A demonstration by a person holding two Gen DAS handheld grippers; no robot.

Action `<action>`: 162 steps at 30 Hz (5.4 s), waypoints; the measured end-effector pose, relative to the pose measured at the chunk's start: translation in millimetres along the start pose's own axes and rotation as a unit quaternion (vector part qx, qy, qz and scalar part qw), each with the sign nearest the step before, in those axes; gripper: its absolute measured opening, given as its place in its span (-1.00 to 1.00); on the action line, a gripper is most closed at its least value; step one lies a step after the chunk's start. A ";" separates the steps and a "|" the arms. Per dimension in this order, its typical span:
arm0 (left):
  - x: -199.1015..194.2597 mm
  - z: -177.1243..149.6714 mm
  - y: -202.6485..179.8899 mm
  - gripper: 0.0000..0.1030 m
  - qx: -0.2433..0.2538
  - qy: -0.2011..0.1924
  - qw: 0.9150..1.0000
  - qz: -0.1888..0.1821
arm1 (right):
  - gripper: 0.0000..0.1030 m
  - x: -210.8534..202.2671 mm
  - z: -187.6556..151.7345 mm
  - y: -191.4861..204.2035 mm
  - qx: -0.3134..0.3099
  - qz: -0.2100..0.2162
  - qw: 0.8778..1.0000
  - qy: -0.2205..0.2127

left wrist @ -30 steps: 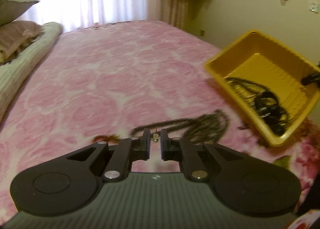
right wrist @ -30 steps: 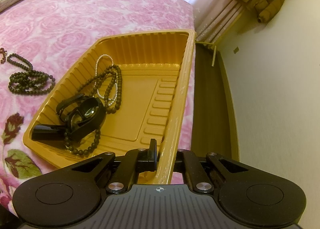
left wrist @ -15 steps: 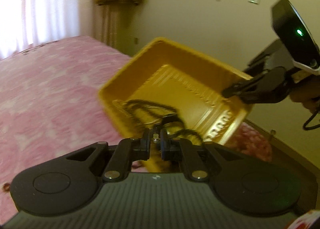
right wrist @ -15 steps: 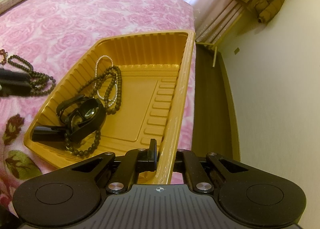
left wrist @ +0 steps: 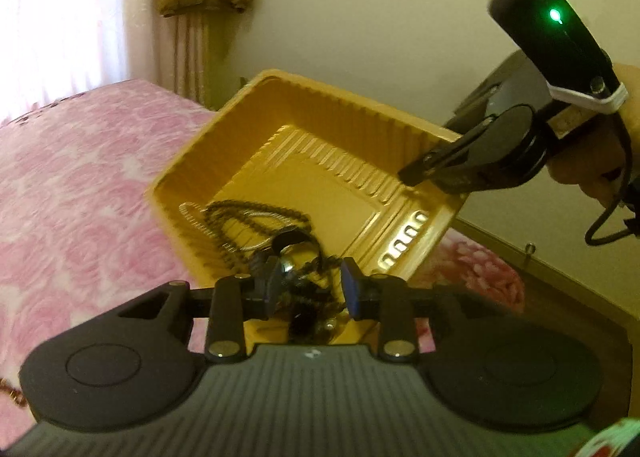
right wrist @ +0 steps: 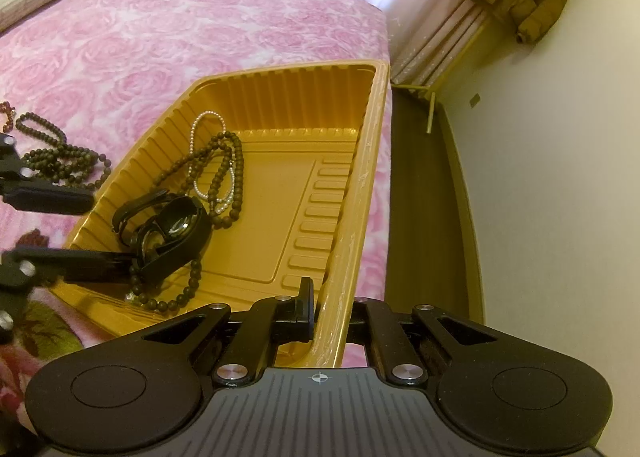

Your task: Organize jewelry

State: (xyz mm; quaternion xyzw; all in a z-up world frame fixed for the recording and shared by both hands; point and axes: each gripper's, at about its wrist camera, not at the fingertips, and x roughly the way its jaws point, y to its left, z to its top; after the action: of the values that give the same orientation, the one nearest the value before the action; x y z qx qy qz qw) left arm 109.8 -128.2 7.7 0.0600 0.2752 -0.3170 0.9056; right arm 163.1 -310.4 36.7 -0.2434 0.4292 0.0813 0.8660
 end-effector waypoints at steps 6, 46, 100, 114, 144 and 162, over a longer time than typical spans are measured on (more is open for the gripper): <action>-32.5 -25.4 39.0 -0.43 -0.037 0.002 0.997 0.063 | -0.88 1.2 -0.6 0.2 0.000 0.000 1.000 -0.001; -87.1 -114.4 167.4 -0.91 -0.125 0.073 0.953 0.267 | -0.89 7.8 -1.7 1.0 -0.002 -0.005 1.000 0.010; -115.1 -71.6 142.4 -0.86 -0.127 0.019 0.966 0.223 | -0.88 3.6 -2.8 3.2 -0.001 -0.003 1.000 0.009; -43.1 -4.0 54.6 -0.86 -0.065 0.001 0.997 0.053 | -0.88 1.9 -2.8 1.6 0.004 0.000 1.000 0.006; -66.7 -52.7 96.7 -0.55 -0.079 0.031 0.982 0.166 | -0.88 3.6 -5.1 -3.0 0.013 0.007 1.000 0.007; -26.4 -70.0 95.7 -0.55 0.044 0.074 0.984 0.154 | -0.88 5.9 -4.8 -0.1 0.010 0.004 1.000 0.010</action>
State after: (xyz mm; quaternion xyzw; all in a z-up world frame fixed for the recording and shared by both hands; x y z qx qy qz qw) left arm 118.6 -18.3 -43.3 0.1649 0.3150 -0.1807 0.9170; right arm 163.4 -313.2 29.6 -0.2342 0.4397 0.0781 0.8636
